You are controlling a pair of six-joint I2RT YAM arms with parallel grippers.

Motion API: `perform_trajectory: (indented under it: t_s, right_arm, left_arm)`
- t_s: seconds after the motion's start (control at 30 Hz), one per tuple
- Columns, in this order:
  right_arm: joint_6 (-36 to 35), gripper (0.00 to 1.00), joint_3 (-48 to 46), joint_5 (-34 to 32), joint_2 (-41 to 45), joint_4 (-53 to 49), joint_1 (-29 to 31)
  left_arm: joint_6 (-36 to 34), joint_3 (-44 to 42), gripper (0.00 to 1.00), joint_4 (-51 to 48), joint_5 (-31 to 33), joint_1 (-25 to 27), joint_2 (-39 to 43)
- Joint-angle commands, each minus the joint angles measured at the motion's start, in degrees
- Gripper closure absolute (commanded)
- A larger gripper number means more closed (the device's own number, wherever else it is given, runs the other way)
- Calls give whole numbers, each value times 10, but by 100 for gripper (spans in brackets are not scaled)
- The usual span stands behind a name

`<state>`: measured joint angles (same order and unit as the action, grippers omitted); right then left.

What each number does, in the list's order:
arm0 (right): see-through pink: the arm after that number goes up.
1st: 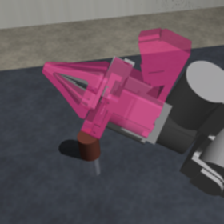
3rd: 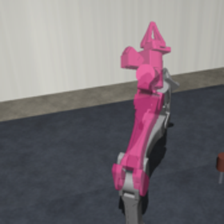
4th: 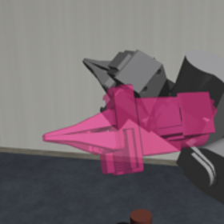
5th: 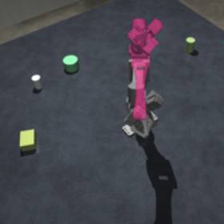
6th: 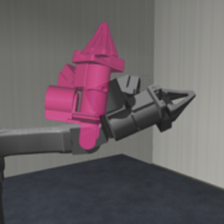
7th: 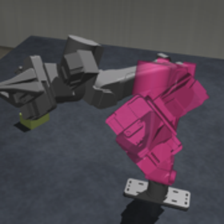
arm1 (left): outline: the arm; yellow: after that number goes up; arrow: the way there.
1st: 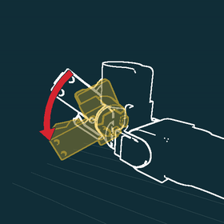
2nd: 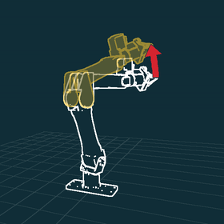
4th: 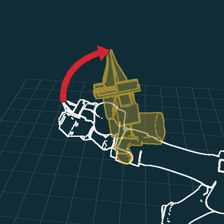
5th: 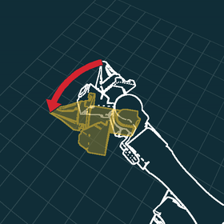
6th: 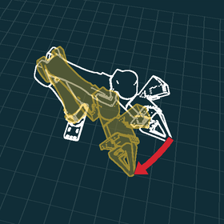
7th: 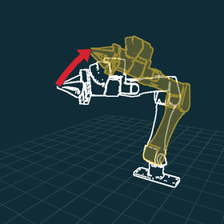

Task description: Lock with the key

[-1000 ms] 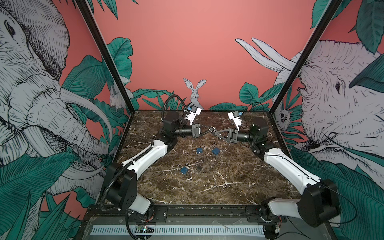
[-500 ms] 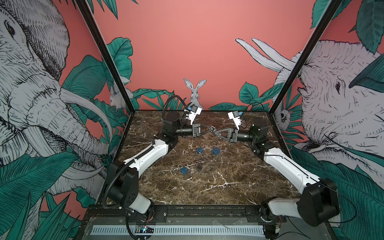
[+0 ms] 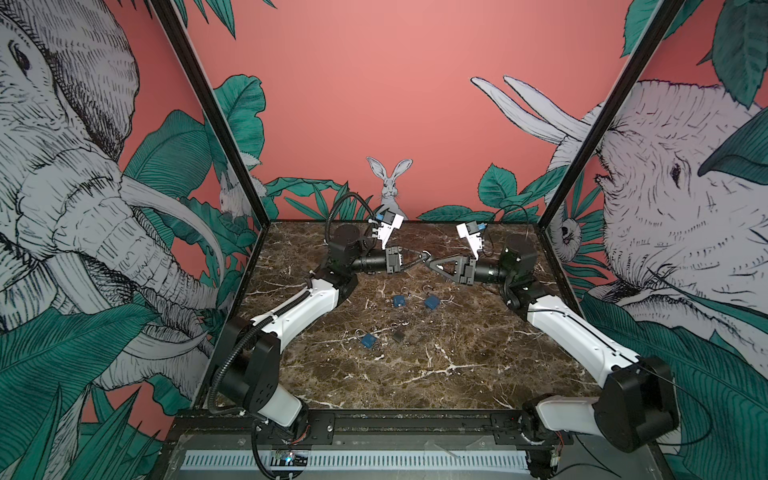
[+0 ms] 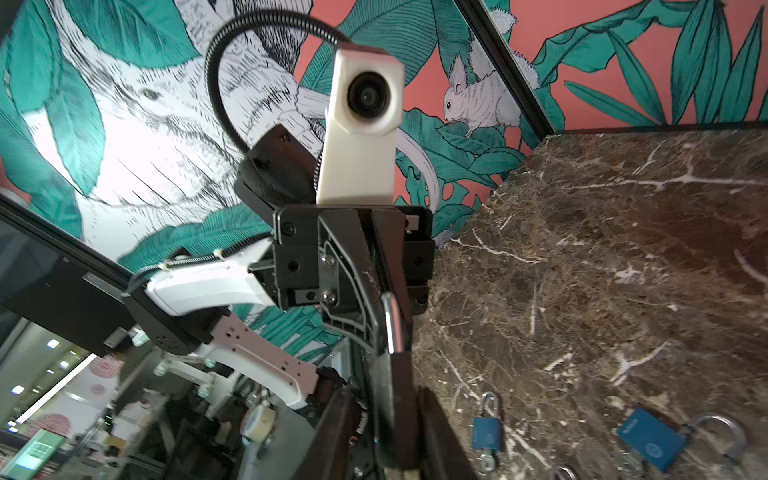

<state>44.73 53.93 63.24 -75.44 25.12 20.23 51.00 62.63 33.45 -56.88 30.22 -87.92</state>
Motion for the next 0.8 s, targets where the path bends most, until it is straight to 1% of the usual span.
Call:
perform_trajectory:
  t_s: [0.0, 0.07, 0.17, 0.33, 0.4, 0.6, 0.77]
  right_arm:
    - [67, 58, -26, 16, 11, 123, -18]
    - [115, 57, -45, 23, 10, 190, -33]
    - [145, 58, -57, 29, 10, 227, -44]
    - [144, 65, -62, 29, 8, 226, -45]
    - [145, 65, -63, 28, 6, 226, -45]
    - [135, 61, -54, 28, -4, 212, -45]
    - [129, 61, -42, 29, -11, 205, -44]
  left_arm:
    - [20, -11, 100, 47, 45, 0, 0]
    - [18, -11, 100, 43, 55, -2, 2]
    - [16, -7, 100, 38, 55, -4, 3]
    - [19, -5, 100, 37, 57, -3, 6]
    - [20, -3, 100, 37, 58, -4, 8]
    - [31, 5, 100, 45, 49, -4, 9]
    - [37, 9, 100, 50, 47, -3, 7]
